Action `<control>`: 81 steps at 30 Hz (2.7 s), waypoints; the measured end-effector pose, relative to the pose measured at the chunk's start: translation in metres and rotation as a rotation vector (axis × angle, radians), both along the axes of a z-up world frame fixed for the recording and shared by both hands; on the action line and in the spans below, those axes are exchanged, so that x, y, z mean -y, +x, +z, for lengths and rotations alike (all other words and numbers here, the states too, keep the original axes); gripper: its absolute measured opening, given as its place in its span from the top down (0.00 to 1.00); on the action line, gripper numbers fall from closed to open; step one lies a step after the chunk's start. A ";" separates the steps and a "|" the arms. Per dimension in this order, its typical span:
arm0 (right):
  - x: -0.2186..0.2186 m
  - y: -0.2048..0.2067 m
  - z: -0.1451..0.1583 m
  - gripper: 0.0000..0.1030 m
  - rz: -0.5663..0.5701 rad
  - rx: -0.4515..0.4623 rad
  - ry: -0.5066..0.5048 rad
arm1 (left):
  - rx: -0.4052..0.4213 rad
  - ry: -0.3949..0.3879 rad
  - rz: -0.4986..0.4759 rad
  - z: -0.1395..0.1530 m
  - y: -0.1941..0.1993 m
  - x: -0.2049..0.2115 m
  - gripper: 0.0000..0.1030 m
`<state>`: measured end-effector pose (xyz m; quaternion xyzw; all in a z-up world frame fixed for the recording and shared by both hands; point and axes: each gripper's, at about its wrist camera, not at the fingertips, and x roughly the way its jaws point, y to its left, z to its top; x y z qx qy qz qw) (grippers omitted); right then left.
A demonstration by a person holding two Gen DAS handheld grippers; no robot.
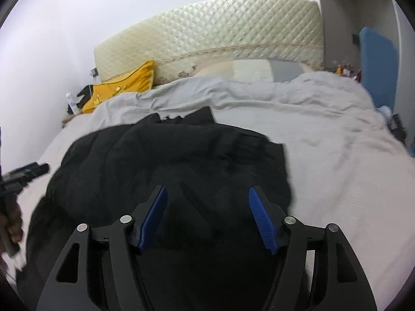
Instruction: Fold large clothes
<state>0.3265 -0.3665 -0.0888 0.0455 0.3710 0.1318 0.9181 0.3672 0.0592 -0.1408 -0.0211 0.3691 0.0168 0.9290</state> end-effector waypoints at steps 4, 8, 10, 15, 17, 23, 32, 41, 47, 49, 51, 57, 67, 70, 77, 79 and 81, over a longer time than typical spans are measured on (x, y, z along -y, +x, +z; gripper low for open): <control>0.026 -0.025 -0.002 0.35 -0.044 -0.026 -0.052 | -0.017 0.019 0.037 -0.017 -0.027 -0.015 0.00; 0.038 -0.033 -0.019 0.24 -0.062 -0.079 -0.063 | -0.121 0.059 0.091 -0.040 -0.021 -0.023 0.00; 0.038 -0.031 -0.028 0.24 -0.056 -0.110 -0.075 | -0.152 0.118 0.121 -0.048 -0.017 -0.030 0.00; 0.047 -0.029 -0.046 0.24 -0.076 -0.156 -0.063 | -0.224 0.175 0.131 -0.068 -0.011 -0.042 0.00; 0.049 -0.027 -0.053 0.24 -0.080 -0.170 -0.070 | -0.245 0.205 0.132 -0.077 -0.009 -0.046 0.01; 0.042 -0.018 -0.075 0.23 -0.065 -0.207 -0.150 | -0.225 0.209 0.175 -0.088 0.004 -0.051 0.00; 0.047 -0.008 -0.065 0.23 -0.128 -0.113 -0.148 | -0.131 0.092 0.283 -0.078 0.010 -0.085 0.00; 0.063 -0.002 -0.051 0.23 -0.196 -0.011 -0.119 | -0.076 0.099 0.356 -0.073 0.015 -0.098 0.00; 0.077 0.009 -0.067 0.14 -0.240 -0.057 -0.080 | -0.121 0.038 0.380 -0.086 0.018 -0.114 0.00; 0.080 0.009 -0.070 0.14 -0.247 -0.076 -0.053 | -0.135 0.023 0.368 -0.084 0.015 -0.112 0.00; 0.078 0.004 -0.066 0.13 -0.252 -0.084 -0.032 | -0.125 0.011 0.354 -0.075 0.008 -0.109 0.01; 0.061 -0.030 -0.033 0.13 -0.201 -0.047 -0.022 | -0.060 -0.054 0.319 -0.031 -0.024 -0.096 0.01; 0.026 -0.109 0.100 0.12 -0.150 0.147 -0.011 | 0.120 -0.086 0.190 0.104 -0.097 -0.055 0.01; 0.022 -0.131 0.140 0.12 -0.151 0.194 0.016 | 0.164 -0.083 0.149 0.147 -0.129 -0.045 0.01; 0.014 -0.186 0.206 0.12 -0.130 0.262 0.058 | 0.223 -0.150 0.100 0.218 -0.201 -0.054 0.01; 0.014 -0.199 0.210 0.12 -0.121 0.252 0.071 | 0.211 -0.152 0.093 0.227 -0.215 -0.058 0.00; 0.018 -0.208 0.210 0.12 -0.117 0.227 0.088 | 0.179 -0.185 0.073 0.232 -0.229 -0.066 0.01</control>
